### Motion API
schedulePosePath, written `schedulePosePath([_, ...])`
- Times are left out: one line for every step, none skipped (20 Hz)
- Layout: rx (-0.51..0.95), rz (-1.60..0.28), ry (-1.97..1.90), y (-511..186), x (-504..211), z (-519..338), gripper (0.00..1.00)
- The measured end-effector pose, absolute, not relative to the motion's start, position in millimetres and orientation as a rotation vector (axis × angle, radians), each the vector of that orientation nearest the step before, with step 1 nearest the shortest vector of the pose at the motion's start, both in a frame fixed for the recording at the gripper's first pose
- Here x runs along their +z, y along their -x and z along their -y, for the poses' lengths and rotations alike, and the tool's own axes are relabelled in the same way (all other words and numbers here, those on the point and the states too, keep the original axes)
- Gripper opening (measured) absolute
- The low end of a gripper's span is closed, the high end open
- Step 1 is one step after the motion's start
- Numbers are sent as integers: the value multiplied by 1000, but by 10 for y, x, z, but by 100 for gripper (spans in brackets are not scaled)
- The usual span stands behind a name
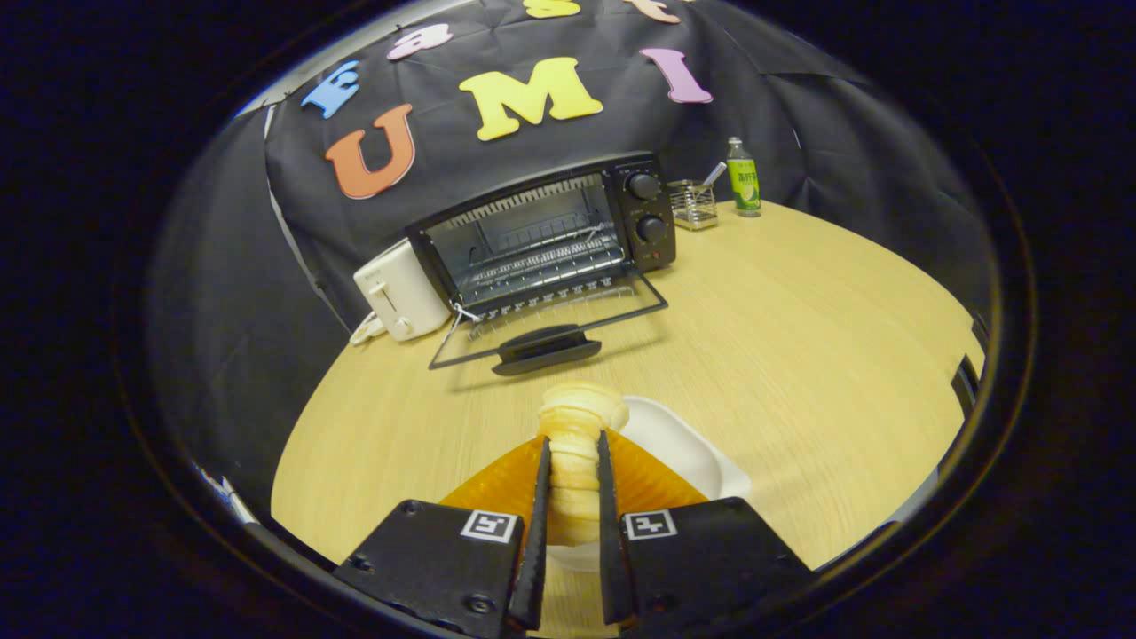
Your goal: Open the toaster oven, put the food inside, and close the toaster oven door.
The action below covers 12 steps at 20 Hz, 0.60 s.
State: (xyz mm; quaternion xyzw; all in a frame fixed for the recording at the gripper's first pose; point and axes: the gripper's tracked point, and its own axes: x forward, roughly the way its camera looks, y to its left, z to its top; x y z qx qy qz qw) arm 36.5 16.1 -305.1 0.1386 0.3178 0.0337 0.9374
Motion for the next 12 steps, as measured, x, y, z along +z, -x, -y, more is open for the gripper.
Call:
schedulePosePath([76,-639,-307,-460,-2954,-175,31])
schedulePosePath([84,-627,-335,-582,-2859,-204,31])
schedulePosePath([87,-613,-356,-726,-2769,-216,31])
schedulePosePath([93,-603,-371,-871,-2727,-232,31])
schedulePosePath([91,-600,-394,-1019,-2689,-243,31])
schedulePosePath([90,-594,-416,-1174,-2645,-270,31])
schedulePosePath([91,-593,-435,-1330,-2612,-295,31])
schedulePosePath([89,-592,-461,-1489,-2579,-326,31])
schedulePosePath([89,-590,-489,-1663,-2542,-366,31])
schedulePosePath([89,-588,-500,-1837,-2520,-406,30])
schedulePosePath([86,-575,-486,-2032,-2504,-425,30])
schedulePosePath([72,-564,-466,-2215,-2513,-419,31])
